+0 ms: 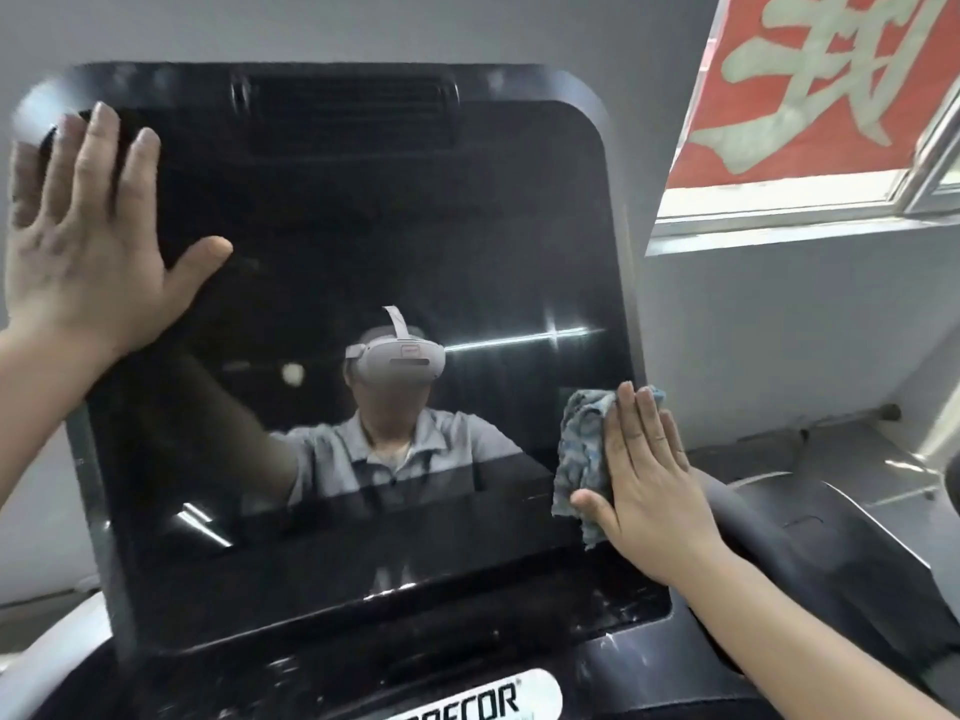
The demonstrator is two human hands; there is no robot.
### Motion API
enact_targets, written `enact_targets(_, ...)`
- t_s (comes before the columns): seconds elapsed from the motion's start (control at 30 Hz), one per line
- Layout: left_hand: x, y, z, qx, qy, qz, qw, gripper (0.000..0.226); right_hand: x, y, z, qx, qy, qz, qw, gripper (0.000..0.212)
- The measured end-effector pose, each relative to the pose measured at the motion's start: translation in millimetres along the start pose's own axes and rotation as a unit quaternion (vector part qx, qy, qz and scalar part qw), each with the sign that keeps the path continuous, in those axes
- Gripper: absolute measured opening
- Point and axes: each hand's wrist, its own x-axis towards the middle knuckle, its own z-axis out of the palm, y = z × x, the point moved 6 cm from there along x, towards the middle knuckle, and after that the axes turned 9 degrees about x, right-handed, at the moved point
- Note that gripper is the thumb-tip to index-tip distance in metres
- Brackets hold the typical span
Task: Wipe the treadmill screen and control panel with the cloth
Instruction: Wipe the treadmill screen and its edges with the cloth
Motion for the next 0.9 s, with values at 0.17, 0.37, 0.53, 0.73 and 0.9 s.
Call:
enact_targets(0.17, -2.2, 6.9, -5.9, 0.005, 0.004, 0.001, 1.0, 0.091, -45.8, -3.7, 18.4, -0.005, -0.019, -0.003, 1.0, 0.095)
enact_targets(0.37, -19.7, 29.3, -31.6, 0.036, -0.013, -0.007, 0.999, 0.089, -54.1, -16.5, 27.3, 0.015, -0.021, 0.026, 0.999, 0.102)
enact_targets(0.53, -51.3, 29.9, -35.2, 0.051, -0.036, 0.003, 0.998, 0.088, -46.2, -65.5, 32.9, 0.036, -0.024, -0.011, 0.999, 0.103)
enact_targets(0.73, -70.4, 17.8, -36.8, 0.071, -0.049, -0.011, 0.996, 0.087, -35.9, -137.0, 37.3, 0.066, -0.016, -0.025, 0.997, 0.105)
enact_targets(0.9, -80.4, 23.5, -35.1, 0.077, -0.05, 0.004, 0.996, 0.089, -26.7, -191.9, 42.1, 0.077, -0.024, -0.048, 0.996, 0.106)
